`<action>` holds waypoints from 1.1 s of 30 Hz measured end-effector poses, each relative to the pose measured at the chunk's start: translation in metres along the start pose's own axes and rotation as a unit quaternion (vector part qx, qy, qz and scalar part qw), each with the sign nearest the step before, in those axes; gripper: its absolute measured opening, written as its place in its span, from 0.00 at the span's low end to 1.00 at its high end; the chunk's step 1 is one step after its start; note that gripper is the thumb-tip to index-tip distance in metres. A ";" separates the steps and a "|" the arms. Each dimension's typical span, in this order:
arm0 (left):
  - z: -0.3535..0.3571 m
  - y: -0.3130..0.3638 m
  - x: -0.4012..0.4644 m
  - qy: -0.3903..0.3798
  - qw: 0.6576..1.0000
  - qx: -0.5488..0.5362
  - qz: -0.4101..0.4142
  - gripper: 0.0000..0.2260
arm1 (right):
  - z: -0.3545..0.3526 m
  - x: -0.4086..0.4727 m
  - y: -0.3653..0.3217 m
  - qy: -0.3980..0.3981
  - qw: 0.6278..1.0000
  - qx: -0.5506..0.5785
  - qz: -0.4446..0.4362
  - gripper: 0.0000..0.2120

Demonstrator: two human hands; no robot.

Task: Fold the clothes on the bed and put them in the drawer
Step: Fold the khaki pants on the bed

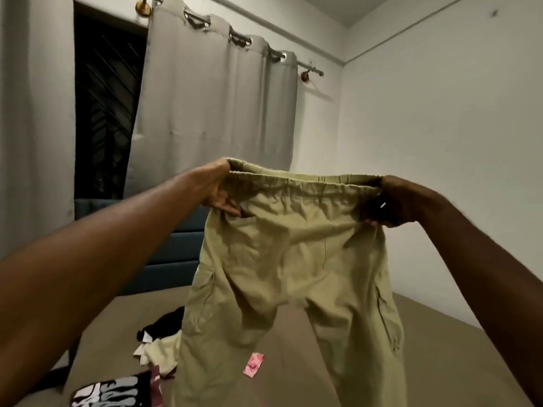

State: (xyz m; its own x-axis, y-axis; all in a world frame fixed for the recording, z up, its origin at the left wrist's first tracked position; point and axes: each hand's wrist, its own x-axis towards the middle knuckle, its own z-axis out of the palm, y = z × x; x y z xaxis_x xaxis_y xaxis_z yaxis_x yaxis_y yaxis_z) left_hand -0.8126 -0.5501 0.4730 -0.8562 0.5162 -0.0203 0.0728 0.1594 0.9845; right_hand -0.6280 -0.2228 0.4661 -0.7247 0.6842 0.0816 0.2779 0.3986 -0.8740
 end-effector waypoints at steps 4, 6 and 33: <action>0.014 -0.057 0.078 -0.059 0.988 0.054 -0.129 0.31 | 0.014 0.044 0.061 -0.109 0.988 -0.087 0.061 0.32; 0.031 -0.083 0.114 -0.076 0.980 0.069 -0.172 0.33 | 0.026 0.067 0.092 -0.143 0.981 -0.084 0.099 0.32; 0.127 -0.212 0.004 -0.037 0.961 -0.089 0.258 0.11 | 0.015 -0.103 0.253 0.199 0.935 0.202 -0.214 0.13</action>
State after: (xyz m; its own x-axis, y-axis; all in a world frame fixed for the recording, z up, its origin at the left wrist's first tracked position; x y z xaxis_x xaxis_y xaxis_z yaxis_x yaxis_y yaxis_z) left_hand -0.7665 -0.4745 0.2425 -0.6911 0.5465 0.4731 0.3835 -0.2775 0.8808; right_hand -0.4927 -0.2010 0.2297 -0.4016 0.7197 0.5664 -0.3026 0.4794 -0.8238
